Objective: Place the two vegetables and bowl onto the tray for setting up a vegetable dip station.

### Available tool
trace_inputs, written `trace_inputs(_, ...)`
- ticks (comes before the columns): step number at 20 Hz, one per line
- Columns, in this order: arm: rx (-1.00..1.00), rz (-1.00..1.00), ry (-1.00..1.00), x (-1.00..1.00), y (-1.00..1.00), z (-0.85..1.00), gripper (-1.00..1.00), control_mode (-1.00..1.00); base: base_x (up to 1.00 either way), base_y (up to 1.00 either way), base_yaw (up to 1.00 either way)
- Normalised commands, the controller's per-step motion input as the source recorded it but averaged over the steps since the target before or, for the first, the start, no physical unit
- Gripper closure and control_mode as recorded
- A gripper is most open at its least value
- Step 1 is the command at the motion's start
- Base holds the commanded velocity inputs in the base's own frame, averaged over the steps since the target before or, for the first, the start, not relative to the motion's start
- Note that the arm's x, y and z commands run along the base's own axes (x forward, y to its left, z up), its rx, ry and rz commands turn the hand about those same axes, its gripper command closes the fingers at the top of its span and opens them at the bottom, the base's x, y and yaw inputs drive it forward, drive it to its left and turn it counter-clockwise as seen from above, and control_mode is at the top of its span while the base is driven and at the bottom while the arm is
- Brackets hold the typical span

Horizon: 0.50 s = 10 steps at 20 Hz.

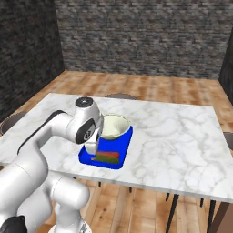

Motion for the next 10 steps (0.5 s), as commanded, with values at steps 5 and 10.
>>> trace_inputs(5, 0.14, -0.12, 0.12, -0.05, 0.17, 0.35, -1.0, -1.0, 0.0, 0.0, 0.0)
trace_inputs(10, 0.11, 0.0, 0.21, -0.24, 0.4, 0.22, -1.0, -1.0, 0.0, 0.0, 0.0)
